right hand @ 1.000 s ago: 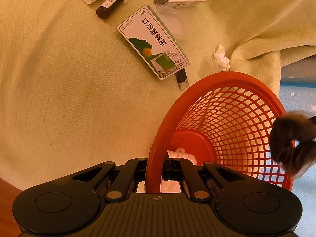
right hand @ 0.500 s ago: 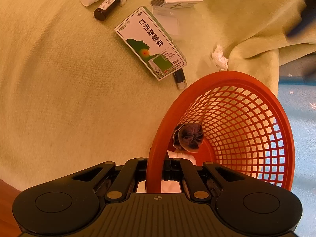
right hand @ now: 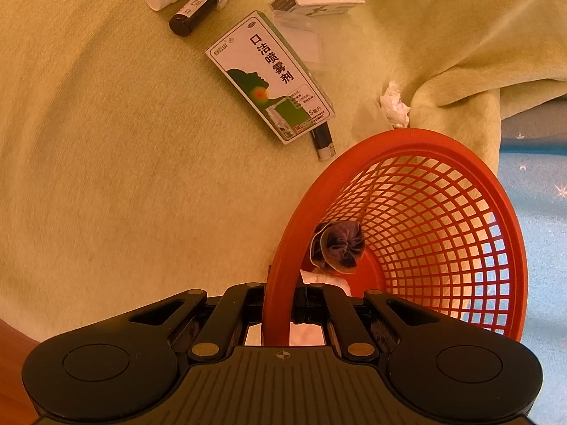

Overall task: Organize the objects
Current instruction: 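Move the left tool to the small white bottle and grasp it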

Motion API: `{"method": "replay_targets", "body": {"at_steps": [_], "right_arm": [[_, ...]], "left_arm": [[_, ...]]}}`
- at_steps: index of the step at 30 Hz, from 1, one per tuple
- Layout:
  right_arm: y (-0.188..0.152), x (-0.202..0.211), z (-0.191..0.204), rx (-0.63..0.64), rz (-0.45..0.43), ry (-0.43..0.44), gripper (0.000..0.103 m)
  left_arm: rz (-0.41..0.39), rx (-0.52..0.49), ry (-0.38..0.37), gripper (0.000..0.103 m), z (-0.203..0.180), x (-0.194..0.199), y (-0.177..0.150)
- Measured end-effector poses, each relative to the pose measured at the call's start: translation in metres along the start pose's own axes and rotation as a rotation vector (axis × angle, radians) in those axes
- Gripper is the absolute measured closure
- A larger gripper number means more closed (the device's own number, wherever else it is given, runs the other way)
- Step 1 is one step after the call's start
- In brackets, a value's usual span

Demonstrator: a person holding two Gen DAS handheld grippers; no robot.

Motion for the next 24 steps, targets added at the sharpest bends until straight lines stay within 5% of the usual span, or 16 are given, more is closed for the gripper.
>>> {"method": "replay_targets", "body": {"at_steps": [5,17,24], "right_arm": [[-0.001,0.001,0.0,0.008,-0.001,0.001,0.102],[0.002,0.0,0.003,0.018,-0.001,-0.005,0.102],[0.002,-0.001,0.003,0.018,-0.002,-0.006,0.102]], "left_arm": [[0.019,-0.154,-0.006,0.036,0.009,-0.014,-0.027],[0.092,-0.554,-0.071,0.032,0.006,-0.056,-0.077],[0.124,-0.679,-0.055,0.035,0.006,-0.08,-0.086]]}}
Point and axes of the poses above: each gripper's, at about its wrist camera, not at the fingertips, and x roughly against the way its jaws point, z to its left, y to its top, the point moved 2 cm from there along -x, roughly the way its jaws point, and after that the axes turned 15 degrees about x, right-handed, at the moved point
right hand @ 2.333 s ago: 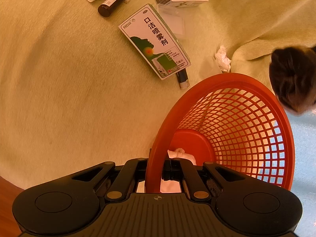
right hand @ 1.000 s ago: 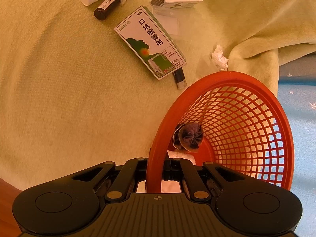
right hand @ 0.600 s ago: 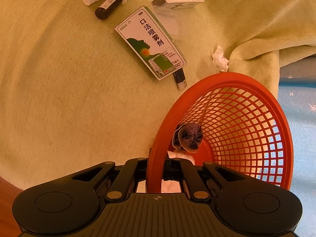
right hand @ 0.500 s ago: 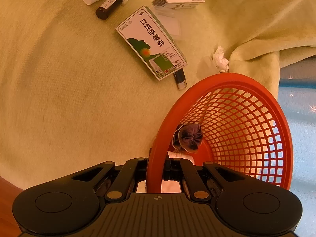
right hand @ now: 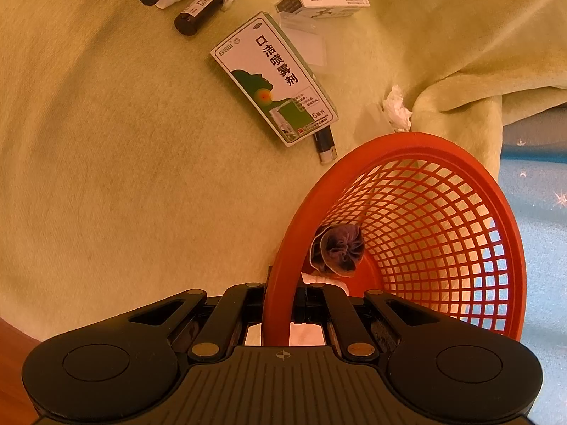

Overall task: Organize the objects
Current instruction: 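Move the left tool to the small white bottle and grasp it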

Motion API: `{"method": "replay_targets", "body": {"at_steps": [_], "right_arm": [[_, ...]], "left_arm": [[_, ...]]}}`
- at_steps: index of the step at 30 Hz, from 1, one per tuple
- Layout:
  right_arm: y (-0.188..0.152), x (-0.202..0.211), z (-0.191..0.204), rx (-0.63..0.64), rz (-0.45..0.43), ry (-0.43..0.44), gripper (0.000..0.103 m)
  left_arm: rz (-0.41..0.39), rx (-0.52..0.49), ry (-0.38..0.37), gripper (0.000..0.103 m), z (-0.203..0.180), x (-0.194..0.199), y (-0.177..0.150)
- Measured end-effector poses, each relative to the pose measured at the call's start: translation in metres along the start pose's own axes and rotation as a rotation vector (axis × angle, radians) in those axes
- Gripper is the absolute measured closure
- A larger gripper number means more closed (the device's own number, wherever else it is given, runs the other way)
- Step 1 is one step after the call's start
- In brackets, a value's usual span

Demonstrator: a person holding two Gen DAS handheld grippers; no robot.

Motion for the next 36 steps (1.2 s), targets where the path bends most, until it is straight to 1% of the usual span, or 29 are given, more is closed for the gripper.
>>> {"method": "replay_targets", "body": {"at_steps": [2,4,9,12,14,16,20,24,27,33,36], "right_arm": [[0.0,0.0,0.0,0.0,0.0,0.0,0.102],[0.0,0.0,0.0,0.001,-0.001,0.0,0.102],[0.0,0.0,0.0,0.004,-0.002,0.001,0.102],[0.001,0.0,-0.001,0.005,-0.002,0.001,0.102],[0.001,0.0,-0.001,0.007,-0.002,0.0,0.102],[0.001,0.001,-0.001,0.007,-0.002,-0.001,0.102],[0.001,0.0,-0.001,0.006,-0.001,-0.002,0.102],[0.001,0.001,0.001,0.006,0.0,-0.006,0.102],[0.001,0.0,0.002,0.002,0.0,-0.008,0.102],[0.0,0.0,0.001,0.006,-0.002,-0.008,0.102],[0.0,0.0,0.002,0.002,-0.002,-0.009,0.102]], "left_arm": [[0.002,-0.004,-0.002,0.043,0.001,-0.002,0.0],[0.008,-0.02,0.005,0.048,0.001,-0.004,0.0],[0.018,-0.087,0.019,0.051,-0.003,-0.007,-0.002],[0.031,-0.103,0.019,0.06,-0.004,-0.008,-0.002],[0.045,-0.086,0.019,0.061,-0.003,-0.008,-0.001],[0.053,-0.032,0.015,0.062,0.0,-0.004,0.001],[0.051,0.177,0.012,0.062,0.007,0.014,0.013],[0.034,0.355,0.016,0.062,0.003,0.038,0.031],[0.036,0.49,0.019,0.062,-0.003,0.054,0.047],[0.006,0.644,-0.008,0.062,-0.01,0.089,0.076],[-0.013,0.679,-0.016,0.062,-0.014,0.105,0.092]]}}
Point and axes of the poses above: each gripper's, at about its wrist camera, not at the fingertips, and x roughly against the way its jaws point, z to its left, y to its top, the point moved 2 cm from there along -x, roughly the way its jaws point, and after that the axes turned 15 degrees about x, right-handed, at the moved point
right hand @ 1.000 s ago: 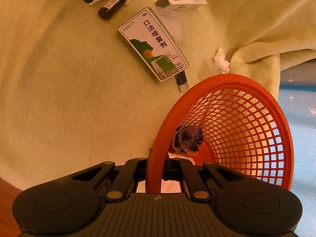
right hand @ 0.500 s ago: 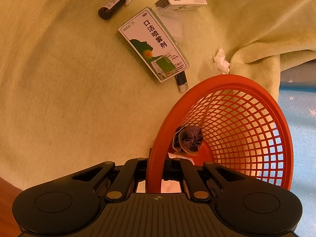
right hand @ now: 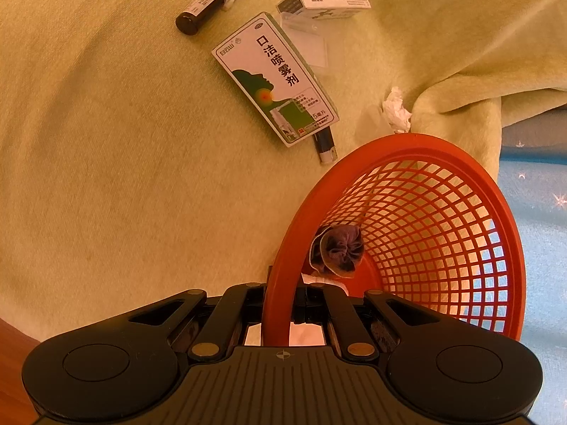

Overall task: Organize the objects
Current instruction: 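Carry the white bottle into the wastebasket and open the left tool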

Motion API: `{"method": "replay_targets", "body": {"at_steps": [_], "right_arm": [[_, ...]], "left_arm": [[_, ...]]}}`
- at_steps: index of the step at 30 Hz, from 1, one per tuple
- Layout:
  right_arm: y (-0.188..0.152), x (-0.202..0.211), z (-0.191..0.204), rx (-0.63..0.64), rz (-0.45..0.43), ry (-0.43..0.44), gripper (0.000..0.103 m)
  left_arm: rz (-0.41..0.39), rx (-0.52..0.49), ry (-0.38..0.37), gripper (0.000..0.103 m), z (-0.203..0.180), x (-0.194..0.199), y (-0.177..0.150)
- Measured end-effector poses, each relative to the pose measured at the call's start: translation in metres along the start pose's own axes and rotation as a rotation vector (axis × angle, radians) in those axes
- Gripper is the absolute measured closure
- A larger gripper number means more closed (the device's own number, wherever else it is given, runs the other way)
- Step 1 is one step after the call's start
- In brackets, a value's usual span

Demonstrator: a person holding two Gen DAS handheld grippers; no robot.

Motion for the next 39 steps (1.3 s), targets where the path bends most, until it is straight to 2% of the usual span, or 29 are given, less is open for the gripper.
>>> {"method": "replay_targets", "body": {"at_steps": [6,14,39], "right_arm": [[0.001,0.0,0.0,-0.008,-0.001,0.003,0.102],[0.002,0.001,0.0,-0.015,-0.001,0.005,0.102],[-0.001,0.0,-0.005,-0.04,-0.012,0.012,0.102]], "left_arm": [[-0.028,0.015,-0.028,0.062,-0.028,0.022,0.015],[-0.031,-0.002,-0.08,0.062,-0.057,0.036,0.008],[-0.028,-0.127,-0.205,0.062,-0.147,0.038,0.007]]}}
Point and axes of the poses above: each gripper's, at about its wrist camera, not at the fingertips, and x roughly against the way its jaws point, z to its left, y to its top, the point moved 2 cm from there along -x, roughly the way its jaws point, and after that the axes turned 15 degrees about x, right-handed, at the moved point
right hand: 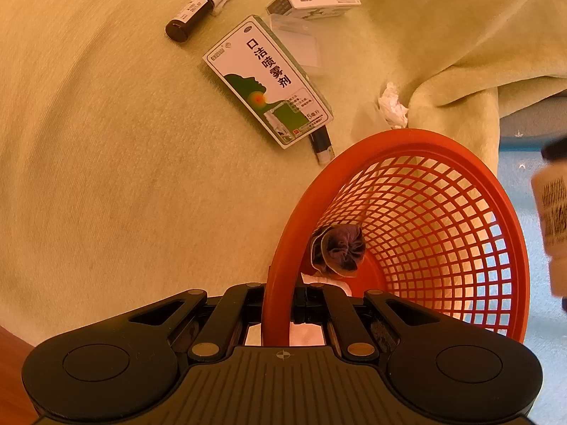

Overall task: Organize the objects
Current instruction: 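Carry the white bottle into the wastebasket and open the left tool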

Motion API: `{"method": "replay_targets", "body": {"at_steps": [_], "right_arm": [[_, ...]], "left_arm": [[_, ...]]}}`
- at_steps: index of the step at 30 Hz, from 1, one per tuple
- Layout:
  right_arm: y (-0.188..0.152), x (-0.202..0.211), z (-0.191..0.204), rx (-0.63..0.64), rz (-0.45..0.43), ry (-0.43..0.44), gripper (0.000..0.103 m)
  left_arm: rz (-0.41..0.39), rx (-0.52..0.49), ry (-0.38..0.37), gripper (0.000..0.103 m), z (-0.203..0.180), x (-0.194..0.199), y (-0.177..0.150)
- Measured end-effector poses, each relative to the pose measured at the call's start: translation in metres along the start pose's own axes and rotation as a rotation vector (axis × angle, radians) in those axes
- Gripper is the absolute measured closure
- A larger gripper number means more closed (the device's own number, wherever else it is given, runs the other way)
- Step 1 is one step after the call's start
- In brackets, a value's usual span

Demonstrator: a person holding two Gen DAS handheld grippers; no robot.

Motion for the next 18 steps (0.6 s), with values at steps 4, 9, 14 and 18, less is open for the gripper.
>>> {"method": "replay_targets", "body": {"at_steps": [4,9,14,18], "right_arm": [[0.0,0.0,0.0,-0.005,-0.004,0.0,0.102],[-0.001,-0.001,0.0,-0.01,-0.005,0.0,0.102],[-0.003,0.0,0.0,-0.014,-0.007,0.001,0.102],[-0.004,0.0,-0.001,-0.014,-0.009,0.001,0.102]], "left_arm": [[0.005,-0.023,-0.007,0.062,-0.011,-0.011,0.004],[0.012,-0.052,-0.03,0.061,-0.024,-0.023,0.011],[0.001,-0.068,-0.032,0.056,-0.032,-0.026,0.014],[-0.003,-0.054,-0.022,0.056,-0.025,-0.025,0.014]]}}
Point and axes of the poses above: each gripper's, at about its wrist camera, not at the fingertips, and x roughly against the way its jaws point, z to its left, y to its top, the point moved 2 cm from there along -x, roughly the way its jaws point, and after that the axes turned 15 degrees about x, right-handed, at the moved point
